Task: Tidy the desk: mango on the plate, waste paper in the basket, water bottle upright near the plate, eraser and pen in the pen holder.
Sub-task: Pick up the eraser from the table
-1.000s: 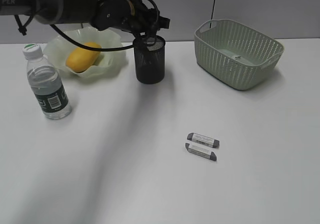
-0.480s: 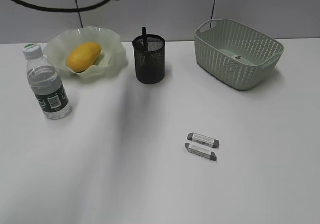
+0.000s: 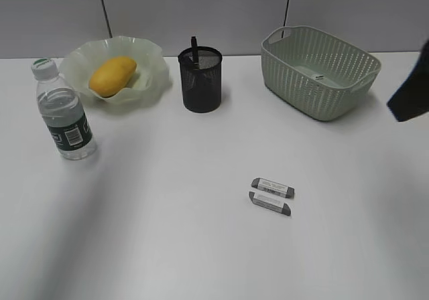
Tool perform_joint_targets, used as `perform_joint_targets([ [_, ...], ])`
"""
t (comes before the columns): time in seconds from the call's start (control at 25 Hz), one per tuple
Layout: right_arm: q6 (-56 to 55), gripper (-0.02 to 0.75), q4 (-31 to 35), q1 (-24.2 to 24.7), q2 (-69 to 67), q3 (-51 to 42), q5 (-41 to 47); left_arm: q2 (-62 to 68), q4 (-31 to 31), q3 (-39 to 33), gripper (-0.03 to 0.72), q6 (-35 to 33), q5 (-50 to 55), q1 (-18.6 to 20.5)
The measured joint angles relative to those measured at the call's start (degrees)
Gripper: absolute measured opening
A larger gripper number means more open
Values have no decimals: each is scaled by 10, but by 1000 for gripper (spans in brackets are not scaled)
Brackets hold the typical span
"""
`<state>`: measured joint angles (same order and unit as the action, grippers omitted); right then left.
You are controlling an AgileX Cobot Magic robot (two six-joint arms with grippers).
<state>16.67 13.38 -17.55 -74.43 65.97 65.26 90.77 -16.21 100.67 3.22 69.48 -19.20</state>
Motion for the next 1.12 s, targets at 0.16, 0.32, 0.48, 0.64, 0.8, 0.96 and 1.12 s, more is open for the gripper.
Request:
perform_joint_targets([
  [0.16,73,354,-5,-55,-91,40,-3,-49,82,-1,449,-32,3,57],
  [0.32,162,354,-4,-81,-165,60,-5,-102,117,-22,448,-48,3,87],
  [0.48,215,333,3,-84,-218,64,-10,-169,120,-97,447,-52,3,93],
  [0.64,230,269,9,-84,-257,65,-13,-245,130,-199,447,-52,4,94],
  [0.8,235,254,23,-84,-286,72,-18,-323,146,-297,446,-52,4,94],
  [0.96,236,253,24,-84,-314,92,-22,-407,162,-384,447,-52,4,94],
  [1.12,230,251,26,-84,-342,103,-41,-506,172,-474,446,-52,5,94],
])
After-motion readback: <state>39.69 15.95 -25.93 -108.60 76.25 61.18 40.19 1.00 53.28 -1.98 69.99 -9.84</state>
